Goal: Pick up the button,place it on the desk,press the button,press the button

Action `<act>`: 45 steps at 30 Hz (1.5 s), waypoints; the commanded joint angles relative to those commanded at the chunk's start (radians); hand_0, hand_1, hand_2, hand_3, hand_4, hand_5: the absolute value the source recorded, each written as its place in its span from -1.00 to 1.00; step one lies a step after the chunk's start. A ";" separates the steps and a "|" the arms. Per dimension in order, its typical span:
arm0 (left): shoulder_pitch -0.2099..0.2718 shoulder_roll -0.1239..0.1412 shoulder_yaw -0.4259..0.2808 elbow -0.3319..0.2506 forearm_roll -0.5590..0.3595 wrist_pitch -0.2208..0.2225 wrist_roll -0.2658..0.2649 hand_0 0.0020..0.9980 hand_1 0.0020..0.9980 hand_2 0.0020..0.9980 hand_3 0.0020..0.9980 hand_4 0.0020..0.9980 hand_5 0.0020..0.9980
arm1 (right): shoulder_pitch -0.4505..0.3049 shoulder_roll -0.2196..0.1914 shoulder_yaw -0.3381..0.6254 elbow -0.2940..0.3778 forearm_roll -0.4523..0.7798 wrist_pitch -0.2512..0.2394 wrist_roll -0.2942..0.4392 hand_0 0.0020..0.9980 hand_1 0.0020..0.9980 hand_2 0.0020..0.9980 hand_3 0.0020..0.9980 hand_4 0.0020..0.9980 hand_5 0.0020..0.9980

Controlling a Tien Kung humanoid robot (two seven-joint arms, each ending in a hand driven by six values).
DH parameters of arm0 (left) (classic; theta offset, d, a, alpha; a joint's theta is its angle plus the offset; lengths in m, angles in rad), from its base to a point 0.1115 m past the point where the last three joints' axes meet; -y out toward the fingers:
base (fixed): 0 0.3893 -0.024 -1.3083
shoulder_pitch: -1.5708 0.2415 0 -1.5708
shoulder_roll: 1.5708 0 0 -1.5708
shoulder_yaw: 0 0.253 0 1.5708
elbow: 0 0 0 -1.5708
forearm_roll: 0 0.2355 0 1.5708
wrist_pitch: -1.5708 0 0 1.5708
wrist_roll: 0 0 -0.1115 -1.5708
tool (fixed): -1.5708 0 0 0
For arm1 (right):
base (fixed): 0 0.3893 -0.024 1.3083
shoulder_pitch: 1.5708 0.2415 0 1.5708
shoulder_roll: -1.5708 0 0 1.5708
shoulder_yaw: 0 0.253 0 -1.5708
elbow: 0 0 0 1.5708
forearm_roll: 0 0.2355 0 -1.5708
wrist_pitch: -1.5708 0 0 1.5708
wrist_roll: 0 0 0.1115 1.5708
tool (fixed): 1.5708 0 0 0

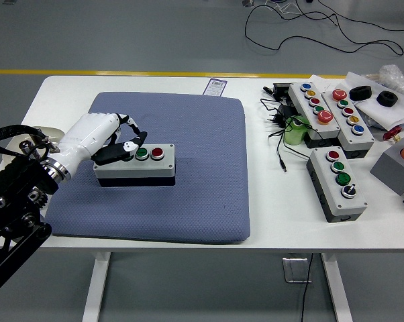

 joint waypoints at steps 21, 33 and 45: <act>-0.015 0.006 0.090 0.055 0.029 -0.014 0.027 -1.00 -1.00 -1.00 0.31 0.14 1.00 | -0.005 0.003 0.004 0.000 -0.005 0.000 -0.003 0.37 0.39 0.45 0.21 -0.09 -0.41; -0.018 0.006 0.095 0.077 0.052 -0.055 0.017 -1.00 -1.00 -1.00 0.32 0.15 1.00 | -0.007 0.003 0.007 0.000 -0.007 0.001 0.001 0.37 0.38 0.44 0.21 -0.09 -0.41; -0.037 -0.003 0.119 0.052 0.003 0.089 -0.025 -1.00 -1.00 -1.00 0.35 0.15 1.00 | -0.004 0.002 0.005 0.000 -0.008 0.002 0.001 0.37 0.38 0.44 0.21 -0.09 -0.41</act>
